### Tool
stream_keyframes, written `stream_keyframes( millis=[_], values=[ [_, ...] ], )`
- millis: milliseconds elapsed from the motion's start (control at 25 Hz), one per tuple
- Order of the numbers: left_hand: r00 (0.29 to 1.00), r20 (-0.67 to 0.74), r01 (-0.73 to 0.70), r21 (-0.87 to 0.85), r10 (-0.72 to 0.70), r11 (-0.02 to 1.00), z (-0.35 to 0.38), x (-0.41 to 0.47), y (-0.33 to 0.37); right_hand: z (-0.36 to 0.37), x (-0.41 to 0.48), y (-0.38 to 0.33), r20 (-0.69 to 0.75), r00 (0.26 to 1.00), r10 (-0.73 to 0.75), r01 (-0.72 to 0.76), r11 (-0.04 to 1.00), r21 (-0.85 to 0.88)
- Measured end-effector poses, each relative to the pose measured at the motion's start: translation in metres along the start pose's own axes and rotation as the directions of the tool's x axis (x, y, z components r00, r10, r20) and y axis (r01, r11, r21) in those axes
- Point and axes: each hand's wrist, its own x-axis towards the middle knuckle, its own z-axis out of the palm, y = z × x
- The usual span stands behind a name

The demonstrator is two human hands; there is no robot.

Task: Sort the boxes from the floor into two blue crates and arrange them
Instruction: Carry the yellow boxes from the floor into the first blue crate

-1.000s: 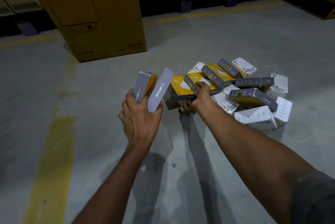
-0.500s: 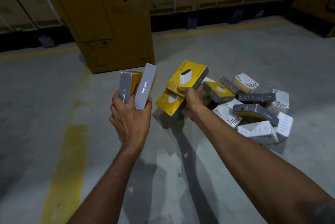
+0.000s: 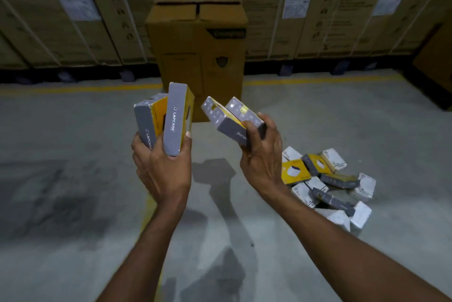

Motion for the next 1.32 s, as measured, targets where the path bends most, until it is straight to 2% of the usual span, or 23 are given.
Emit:
stream_keyframes(
  millis=[120, 240, 320, 400, 480, 600, 680, 840, 1000, 1120, 1320],
  values=[
    [0.999, -0.050, 0.003, -0.009, -0.003, 1.000, -0.081, 0.039, 0.067, -0.070, 0.053, -0.067, -0.008, 1.000, 0.002, -0.001, 0.995, 0.105],
    [0.994, -0.108, 0.002, -0.010, -0.003, 1.000, -0.161, 0.076, 0.129, -0.143, 0.106, -0.140, 0.086, 0.994, 0.071, -0.095, 0.946, 0.310],
    [0.989, -0.147, 0.024, -0.018, -0.026, 1.000, -0.215, 0.096, 0.165, -0.193, 0.139, -0.189, 0.134, 0.979, 0.155, -0.201, 0.855, 0.479],
    [0.982, -0.186, 0.029, -0.019, -0.032, 0.999, -0.272, 0.111, 0.197, -0.234, 0.169, -0.233, 0.252, 0.941, 0.228, -0.336, 0.726, 0.600],
    [0.973, -0.229, 0.020, 0.004, -0.018, 1.000, -0.333, 0.122, 0.221, -0.275, 0.192, -0.281, 0.373, 0.903, 0.214, -0.424, 0.588, 0.689],
    [0.953, -0.302, 0.016, 0.057, 0.002, 0.998, -0.419, 0.131, 0.241, -0.318, 0.209, -0.349, 0.475, 0.868, 0.148, -0.491, 0.408, 0.770],
    [0.924, -0.382, 0.021, 0.098, 0.018, 0.995, -0.483, 0.135, 0.250, -0.346, 0.213, -0.404, 0.500, 0.863, 0.077, -0.496, 0.321, 0.807],
    [0.864, -0.500, 0.031, 0.179, 0.064, 0.983, -0.601, 0.138, 0.253, -0.384, 0.204, -0.503, 0.517, 0.854, -0.062, -0.490, 0.238, 0.838],
    [0.796, -0.601, 0.053, 0.194, 0.075, 0.980, -0.709, 0.130, 0.234, -0.414, 0.175, -0.601, 0.567, 0.808, -0.161, -0.555, 0.119, 0.824],
    [0.747, -0.662, 0.078, 0.174, 0.058, 0.982, -0.785, 0.120, 0.213, -0.428, 0.147, -0.675, 0.636, 0.742, -0.214, -0.646, 0.028, 0.763],
    [0.678, -0.732, 0.122, 0.196, 0.062, 0.973, -0.893, 0.107, 0.162, -0.439, 0.097, -0.789, 0.692, 0.662, -0.289, -0.723, 0.000, 0.691]
  ],
)
